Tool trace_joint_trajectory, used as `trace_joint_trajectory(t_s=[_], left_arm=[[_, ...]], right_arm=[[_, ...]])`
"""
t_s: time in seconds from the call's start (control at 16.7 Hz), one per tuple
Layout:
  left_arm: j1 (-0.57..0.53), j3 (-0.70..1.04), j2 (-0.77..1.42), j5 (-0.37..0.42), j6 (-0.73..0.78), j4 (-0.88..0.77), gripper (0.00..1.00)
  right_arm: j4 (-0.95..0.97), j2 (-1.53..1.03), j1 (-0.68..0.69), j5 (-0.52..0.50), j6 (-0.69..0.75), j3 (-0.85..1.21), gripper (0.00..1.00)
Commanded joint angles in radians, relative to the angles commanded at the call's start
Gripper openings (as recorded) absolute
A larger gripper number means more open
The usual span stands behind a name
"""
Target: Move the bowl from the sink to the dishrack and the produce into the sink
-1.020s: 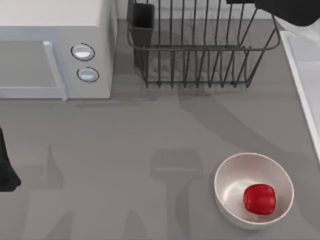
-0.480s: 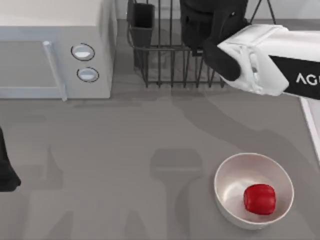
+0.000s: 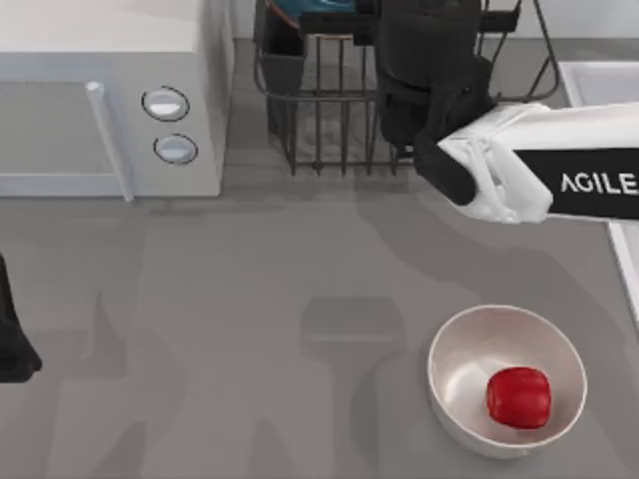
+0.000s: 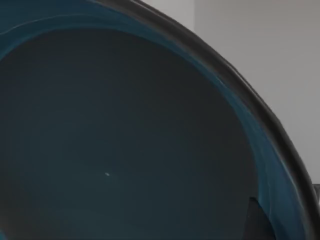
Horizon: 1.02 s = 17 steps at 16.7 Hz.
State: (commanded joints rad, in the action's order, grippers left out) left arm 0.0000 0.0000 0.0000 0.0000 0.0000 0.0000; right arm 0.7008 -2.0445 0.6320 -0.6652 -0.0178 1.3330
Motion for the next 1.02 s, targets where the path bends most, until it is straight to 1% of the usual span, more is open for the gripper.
trace_joint_trajectory(t_s=[0.06,0.84,0.9,1.02], left_arm=[[0.000,0.000,0.000,0.000,0.000,0.000,1.00],[0.000,0.000,0.000,0.000,0.000,0.000,1.00],[0.000,0.000,0.000,0.000,0.000,0.000,1.00],[0.000,0.000,0.000,0.000,0.000,0.000,1.00]], right_arm=[[0.000,0.000,0.000,0.000,0.000,0.000,0.00],[0.000,0.000,0.000,0.000,0.000,0.000,0.98],[0.000,0.000,0.000,0.000,0.000,0.000,1.00],[0.000,0.000,0.000,0.000,0.000,0.000,1.00]])
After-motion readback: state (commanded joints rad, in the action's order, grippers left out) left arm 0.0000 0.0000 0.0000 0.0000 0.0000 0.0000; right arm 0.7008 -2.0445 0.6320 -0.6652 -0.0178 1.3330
